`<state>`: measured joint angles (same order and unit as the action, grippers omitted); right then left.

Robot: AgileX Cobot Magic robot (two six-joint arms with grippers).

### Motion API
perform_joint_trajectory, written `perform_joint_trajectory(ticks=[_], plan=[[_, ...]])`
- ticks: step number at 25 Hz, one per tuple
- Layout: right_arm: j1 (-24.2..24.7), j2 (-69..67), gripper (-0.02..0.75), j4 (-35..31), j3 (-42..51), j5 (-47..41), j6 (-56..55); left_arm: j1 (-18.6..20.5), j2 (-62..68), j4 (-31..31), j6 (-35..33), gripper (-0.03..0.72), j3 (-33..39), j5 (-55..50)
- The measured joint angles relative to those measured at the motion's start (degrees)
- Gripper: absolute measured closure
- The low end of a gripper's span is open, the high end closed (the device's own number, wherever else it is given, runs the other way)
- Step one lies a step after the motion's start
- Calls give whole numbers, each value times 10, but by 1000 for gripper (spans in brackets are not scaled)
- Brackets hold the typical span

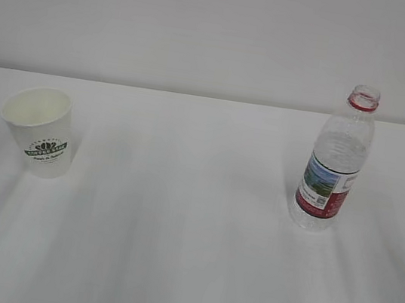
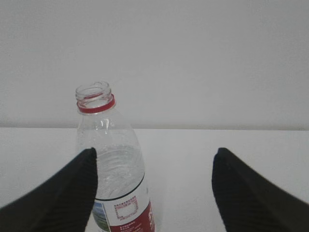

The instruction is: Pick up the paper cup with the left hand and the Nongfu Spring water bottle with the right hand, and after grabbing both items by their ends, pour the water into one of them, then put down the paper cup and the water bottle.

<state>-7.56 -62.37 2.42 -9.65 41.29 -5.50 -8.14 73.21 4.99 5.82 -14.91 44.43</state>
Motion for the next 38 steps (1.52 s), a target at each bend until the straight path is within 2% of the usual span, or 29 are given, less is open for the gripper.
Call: perform_joint_trajectory(ticks=[4, 10, 14, 22, 38], plan=[[0, -12, 183, 12, 22, 34, -11, 0, 30, 16, 3, 244, 12, 19], [0, -97, 183, 16, 62, 158, -22, 0, 101, 22, 6, 244, 65, 163], [0, -169, 183, 17, 77, 228, -24, 0, 152, 24, 6, 244, 86, 205], [0, -261, 183, 21, 79, 235, -24, 0, 202, 27, 7, 244, 92, 208], [0, -268, 183, 21, 49, 240, -24, 0, 203, 26, 7, 244, 90, 209]])
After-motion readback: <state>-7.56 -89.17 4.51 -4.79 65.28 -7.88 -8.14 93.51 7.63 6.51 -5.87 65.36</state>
